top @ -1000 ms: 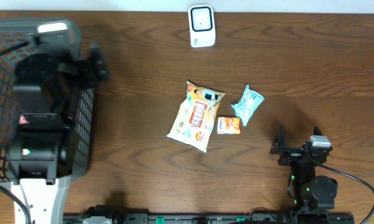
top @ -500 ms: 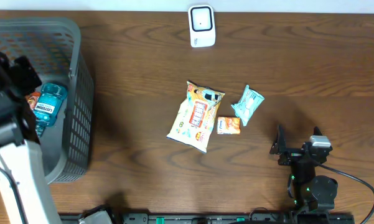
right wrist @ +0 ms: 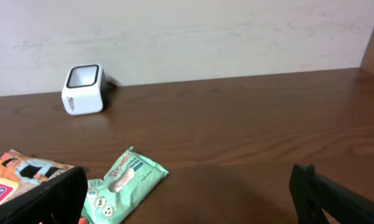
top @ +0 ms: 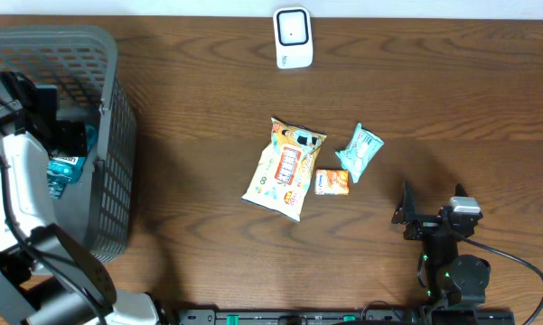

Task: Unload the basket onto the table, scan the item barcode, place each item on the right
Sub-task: 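Reach the left gripper into the basket and grasp the teal Listerine bottle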

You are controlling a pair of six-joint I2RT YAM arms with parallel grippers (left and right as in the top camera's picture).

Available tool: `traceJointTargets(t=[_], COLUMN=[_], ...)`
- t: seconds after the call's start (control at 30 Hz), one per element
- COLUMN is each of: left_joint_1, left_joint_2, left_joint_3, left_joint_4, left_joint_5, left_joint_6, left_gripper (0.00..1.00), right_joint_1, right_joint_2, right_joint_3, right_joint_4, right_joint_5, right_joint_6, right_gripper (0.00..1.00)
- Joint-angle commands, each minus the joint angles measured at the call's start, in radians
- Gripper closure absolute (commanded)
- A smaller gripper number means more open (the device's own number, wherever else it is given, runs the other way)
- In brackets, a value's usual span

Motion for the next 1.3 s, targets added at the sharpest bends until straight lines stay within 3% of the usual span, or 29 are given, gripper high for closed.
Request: traceJointTargets(t=[0.0,0.37,0.6,0.73,0.83,0.93,1.1,1.17,1.23,1.27], left_joint_1=[0.012,0.063,0.064,0.064,0.064,0.064,0.061,0.061,0.061,0.061], left_joint_2=[0.055,0.201,0.285,0.316,0.315,0.315,0.315,0.315,0.315,0.315], left_joint_3=[0.010,0.010,0.010,0.010,0.010,0.010,0.010,0.010,0.010,0.010], left_joint_4=[0.000,0.079,0.069,0.047,0.035,0.026,-0.012,-0.025,-0.050,-0.052], left_joint_5=[0.021,0.030,0.154,0.164,0.164,0.164,0.186,0.244,0.343,0.376], left_joint_6=[0.108,0.106,0.100,0.024,-0.039,-0.109,-0.142,-0.142,-0.142,-0.142], left_gripper=[0.02,0.02,0.02,0.00,0.07,0.07,0.14,0.14,0.02,0.02], right_joint_1=[-0.019,-0.019,-0.019,-0.019,-0.019,-0.019,-0.019,-0.019,-0.019,-0.019], right_joint_2=[-0.006,-0.006,-0.006,-0.006,-0.006,-0.006,-0.006,-0.006,-0.006,-0.006], right_joint_3=[-0.001,-0.001,-0.001,-0.001,-0.001,-0.001,-0.001,-0.001,-0.001,-0.001], right_joint_4=[-0.003,-0.003,-0.003,-0.003,-0.003,-0.003,-0.003,-0.003,-0.003,-0.003], right_joint_5=[-0.002,-0.002,-0.002,-0.002,-0.002,-0.002,-0.002,-0.002,-0.002,-0.002], right_joint_6=[-0.010,-0.010,-0.010,-0.010,-0.010,-0.010,-0.010,-0.010,-0.010,-0.010], right_gripper=[0.01,0.01,0.01,0.01,0.01,0.01,0.01,0.01,0.01,0.01])
